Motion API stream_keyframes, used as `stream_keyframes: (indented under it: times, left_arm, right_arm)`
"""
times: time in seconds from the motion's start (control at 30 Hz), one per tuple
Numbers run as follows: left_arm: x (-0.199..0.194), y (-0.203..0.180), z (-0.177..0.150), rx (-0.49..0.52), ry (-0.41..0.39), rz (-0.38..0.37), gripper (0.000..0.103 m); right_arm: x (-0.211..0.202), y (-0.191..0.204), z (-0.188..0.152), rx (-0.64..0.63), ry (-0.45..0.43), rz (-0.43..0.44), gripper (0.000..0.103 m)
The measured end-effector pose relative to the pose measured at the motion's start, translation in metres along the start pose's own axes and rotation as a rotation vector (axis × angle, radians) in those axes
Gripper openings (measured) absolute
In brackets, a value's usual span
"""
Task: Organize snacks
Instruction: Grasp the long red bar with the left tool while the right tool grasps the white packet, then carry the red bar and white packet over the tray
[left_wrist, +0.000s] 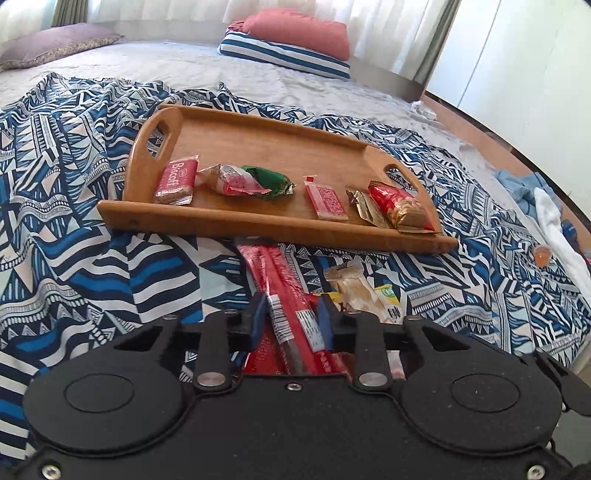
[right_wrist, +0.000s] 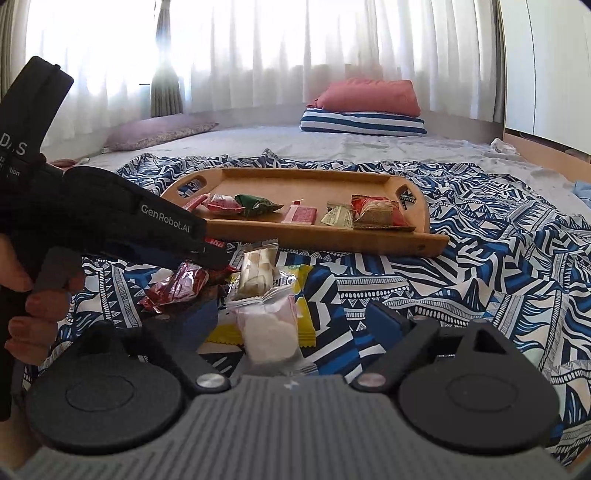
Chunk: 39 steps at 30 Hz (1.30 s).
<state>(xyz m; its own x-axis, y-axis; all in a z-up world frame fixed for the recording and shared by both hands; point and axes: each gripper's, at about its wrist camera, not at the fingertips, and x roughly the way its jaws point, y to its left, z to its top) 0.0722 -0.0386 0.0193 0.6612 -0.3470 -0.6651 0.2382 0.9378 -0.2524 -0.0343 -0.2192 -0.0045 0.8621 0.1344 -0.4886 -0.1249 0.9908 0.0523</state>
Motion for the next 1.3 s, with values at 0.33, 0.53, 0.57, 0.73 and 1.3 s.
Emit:
stream_keyframes:
  times: [0.33, 0.53, 0.57, 0.73, 1.3]
  left_arm:
    - [-0.025, 0.000, -0.014, 0.123, -0.019, 0.022, 0.022]
    - [-0.034, -0.005, -0.023, 0.189, -0.056, 0.057, 0.024]
    - [-0.034, -0.006, -0.024, 0.195, -0.060, 0.061, 0.028]
    - [-0.032, -0.005, -0.029, 0.165, -0.063, 0.060, 0.038]
    - [-0.033, 0.006, -0.027, 0.055, -0.045, 0.060, 0.023]
  right_arm:
    - [0.005, 0.010, -0.006, -0.025, 0.025, -0.003, 0.071]
    - [0.003, 0.007, -0.007, -0.002, 0.003, -0.027, 0.057]
    - [0.003, 0.007, -0.008, 0.000, 0.001, -0.031, 0.056]
    - [0.003, 0.007, -0.008, 0.004, -0.001, -0.039, 0.056]
    - [0.001, 0.004, -0.008, 0.061, -0.009, -0.046, 0.036]
